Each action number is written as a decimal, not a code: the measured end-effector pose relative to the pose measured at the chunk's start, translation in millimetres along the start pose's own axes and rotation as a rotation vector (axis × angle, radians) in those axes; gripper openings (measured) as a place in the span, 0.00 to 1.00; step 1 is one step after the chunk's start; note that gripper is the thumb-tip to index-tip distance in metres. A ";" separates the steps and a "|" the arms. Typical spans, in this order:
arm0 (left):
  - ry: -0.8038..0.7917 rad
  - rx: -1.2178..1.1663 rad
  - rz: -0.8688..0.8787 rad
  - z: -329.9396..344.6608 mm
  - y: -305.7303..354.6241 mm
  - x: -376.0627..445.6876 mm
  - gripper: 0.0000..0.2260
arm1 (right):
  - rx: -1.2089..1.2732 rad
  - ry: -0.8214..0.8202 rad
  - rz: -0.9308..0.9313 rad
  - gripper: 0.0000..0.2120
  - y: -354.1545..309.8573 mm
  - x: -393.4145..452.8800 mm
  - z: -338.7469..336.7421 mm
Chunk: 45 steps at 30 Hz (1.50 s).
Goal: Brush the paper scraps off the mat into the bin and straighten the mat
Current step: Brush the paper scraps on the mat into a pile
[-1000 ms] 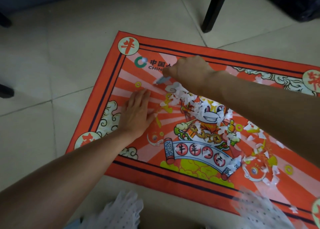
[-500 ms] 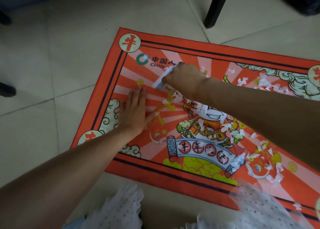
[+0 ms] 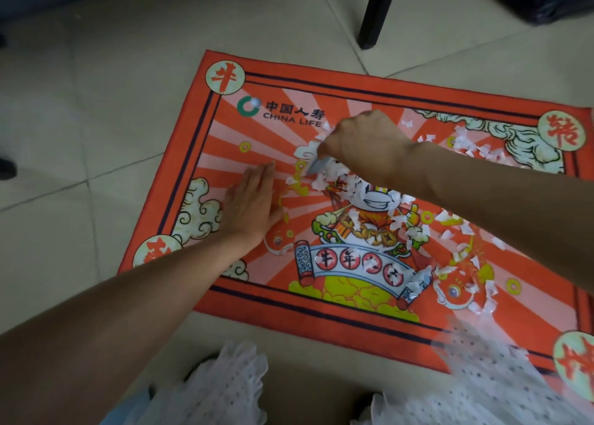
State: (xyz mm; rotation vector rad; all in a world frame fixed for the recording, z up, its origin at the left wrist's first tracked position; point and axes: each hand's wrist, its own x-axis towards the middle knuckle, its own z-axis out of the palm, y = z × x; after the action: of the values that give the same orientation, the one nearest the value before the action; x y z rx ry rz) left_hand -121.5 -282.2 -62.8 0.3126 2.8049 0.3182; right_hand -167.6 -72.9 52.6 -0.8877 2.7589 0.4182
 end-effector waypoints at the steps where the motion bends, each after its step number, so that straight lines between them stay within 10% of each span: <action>1: 0.007 0.002 0.001 0.0 -1.1 0.2 0.39 | 0.024 0.036 0.007 0.23 1.0 1.2 -0.3; 40: 0.083 0.061 0.108 2.3 13.9 -4.5 0.39 | 0.033 0.059 -0.033 0.36 -4.5 -16.0 34.1; 45: 0.073 0.076 0.131 2.6 16.0 -4.3 0.39 | 0.030 0.042 -0.087 0.25 5.6 -18.8 37.2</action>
State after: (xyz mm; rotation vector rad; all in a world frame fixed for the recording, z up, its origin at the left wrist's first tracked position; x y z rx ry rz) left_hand -113.9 -267.6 -60.1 0.5130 2.8793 0.2572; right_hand -151.8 -46.2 24.2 -1.0160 2.7446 0.3456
